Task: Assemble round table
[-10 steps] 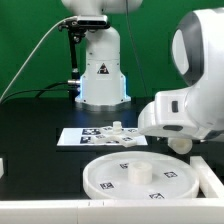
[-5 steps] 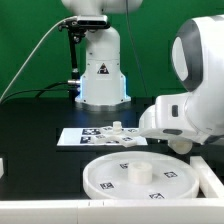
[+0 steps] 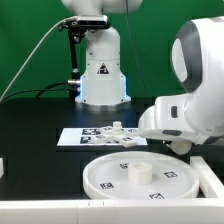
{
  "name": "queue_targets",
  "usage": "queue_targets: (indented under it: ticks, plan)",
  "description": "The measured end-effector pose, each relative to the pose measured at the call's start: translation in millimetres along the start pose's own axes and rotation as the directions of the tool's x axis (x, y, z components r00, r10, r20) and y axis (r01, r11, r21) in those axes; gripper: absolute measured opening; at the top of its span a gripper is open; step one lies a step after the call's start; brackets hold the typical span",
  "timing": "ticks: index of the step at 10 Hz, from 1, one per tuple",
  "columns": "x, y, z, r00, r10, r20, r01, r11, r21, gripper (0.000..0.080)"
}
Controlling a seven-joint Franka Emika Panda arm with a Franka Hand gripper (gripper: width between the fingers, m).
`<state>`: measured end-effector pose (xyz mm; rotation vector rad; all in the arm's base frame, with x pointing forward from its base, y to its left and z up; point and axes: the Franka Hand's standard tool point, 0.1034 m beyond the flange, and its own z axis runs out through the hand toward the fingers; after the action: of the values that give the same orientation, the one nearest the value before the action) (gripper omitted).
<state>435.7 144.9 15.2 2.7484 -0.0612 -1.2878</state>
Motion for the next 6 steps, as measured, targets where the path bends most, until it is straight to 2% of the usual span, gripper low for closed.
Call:
queue_targets:
  ticks: [1, 2, 3, 4, 5, 6]
  plan:
    - [0.4, -0.1, -0.3, 1.000, 0.000, -0.003, 0.000, 1.000, 0.000, 0.0405]
    - [-0.8, 1.5, -6.7, 1.000, -0.015, -0.016, 0.015, 1.000, 0.005, 0.0405]
    - [-12.5, 13.8, -30.2, 0.999, -0.039, -0.028, 0.039, 0.999, 0.020, 0.0405]
    - [-20.0, 27.2, -58.3, 0.995, -0.031, -0.095, 0.036, 0.998, 0.054, 0.0405]
    - [-27.2, 40.1, -86.7, 0.978, -0.027, -0.209, 0.044, 0.996, 0.078, 0.0405]
    - [-39.9, 49.7, -106.0, 0.953, -0.037, -0.300, 0.065, 0.994, 0.085, 0.0406]
